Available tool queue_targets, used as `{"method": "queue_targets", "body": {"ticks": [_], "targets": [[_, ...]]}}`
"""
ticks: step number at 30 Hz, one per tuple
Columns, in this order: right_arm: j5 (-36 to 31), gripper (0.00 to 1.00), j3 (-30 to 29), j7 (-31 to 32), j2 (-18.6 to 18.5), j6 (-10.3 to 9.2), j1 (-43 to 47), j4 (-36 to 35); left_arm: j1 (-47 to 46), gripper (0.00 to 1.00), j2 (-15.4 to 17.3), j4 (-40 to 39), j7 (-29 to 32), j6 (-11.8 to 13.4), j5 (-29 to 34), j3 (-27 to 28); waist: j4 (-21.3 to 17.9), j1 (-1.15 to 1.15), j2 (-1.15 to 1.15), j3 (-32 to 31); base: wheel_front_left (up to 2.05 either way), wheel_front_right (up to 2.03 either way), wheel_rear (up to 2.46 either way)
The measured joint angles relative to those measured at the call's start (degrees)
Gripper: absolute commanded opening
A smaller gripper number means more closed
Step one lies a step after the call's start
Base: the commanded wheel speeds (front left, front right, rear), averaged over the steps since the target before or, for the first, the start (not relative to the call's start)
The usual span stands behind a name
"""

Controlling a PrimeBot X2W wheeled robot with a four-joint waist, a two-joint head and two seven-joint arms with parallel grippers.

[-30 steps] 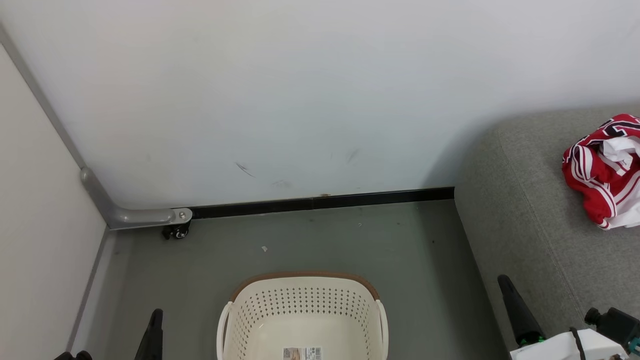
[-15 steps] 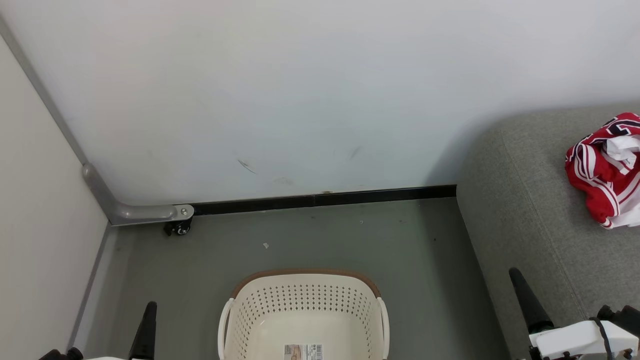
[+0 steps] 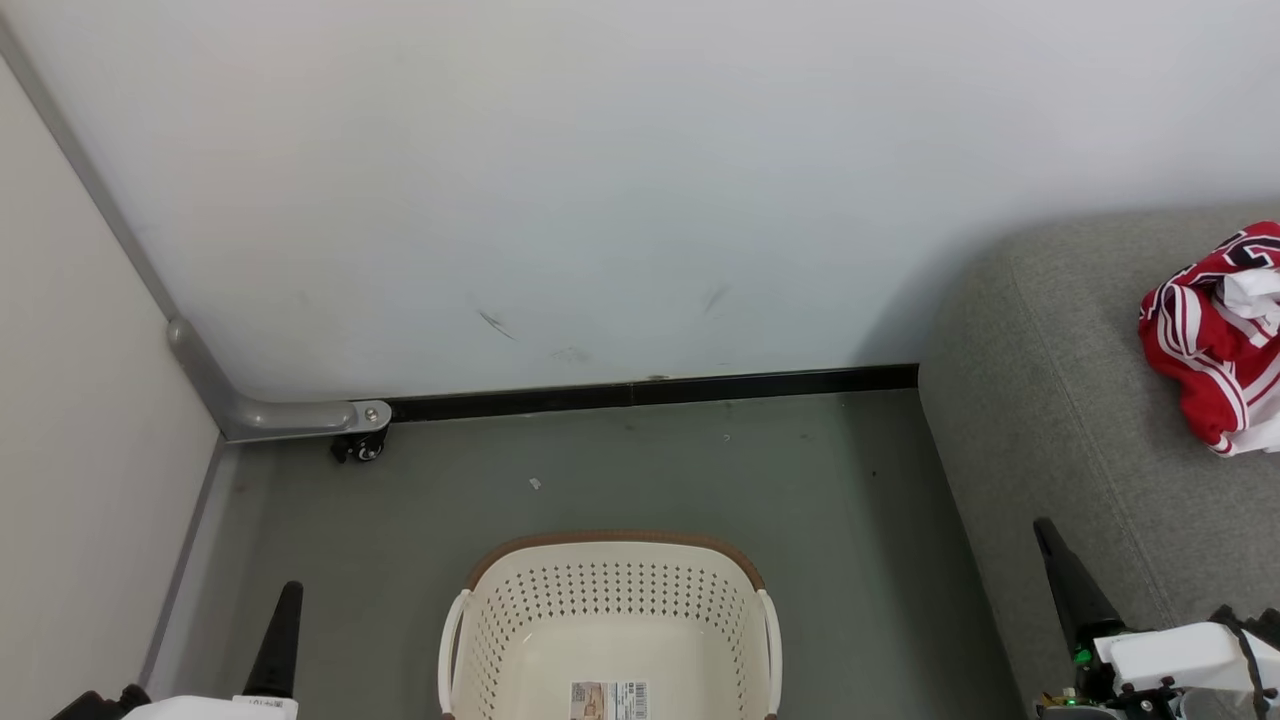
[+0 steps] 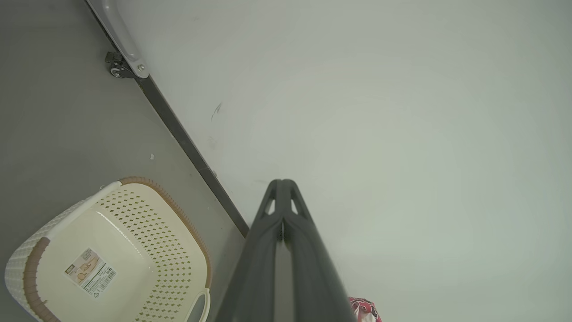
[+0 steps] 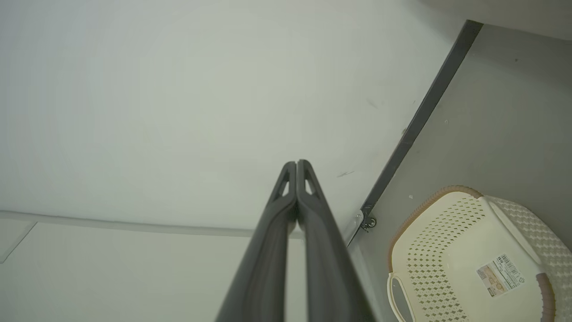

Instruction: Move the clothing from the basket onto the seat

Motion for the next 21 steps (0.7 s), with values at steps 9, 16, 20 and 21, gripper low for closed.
{"method": "queue_targets", "body": {"ticks": [9,16,20,21], "targets": [[7.09,0.0,-0.77,1.33,-0.42,0.0,-0.24,0.93,-1.3,0.0,0.02,0.12,1.52,-0.05,-4.75,0.81,0.19,-0.01,0.0,0.26,0.0,0.0,0.0],[13.43,0.0,-1.19,2.36,-1.02,0.0,-1.42,1.91,-1.9,0.0,0.04,0.33,2.91,-0.13,-9.31,1.62,0.36,-0.01,0.0,0.47,0.0,0.0,0.0],[16.73,0.0,-1.33,2.89,-1.13,0.0,-2.15,2.29,-2.53,0.0,0.04,0.34,3.63,-0.42,-11.5,1.98,0.44,-0.02,0.0,0.57,0.0,0.0,0.0],[16.9,0.0,-1.38,3.04,-1.16,0.0,-2.37,2.26,-2.54,0.0,0.04,0.34,3.63,-0.52,-11.62,2.02,0.44,-0.02,0.0,0.57,0.0,0.0,0.0]]}}
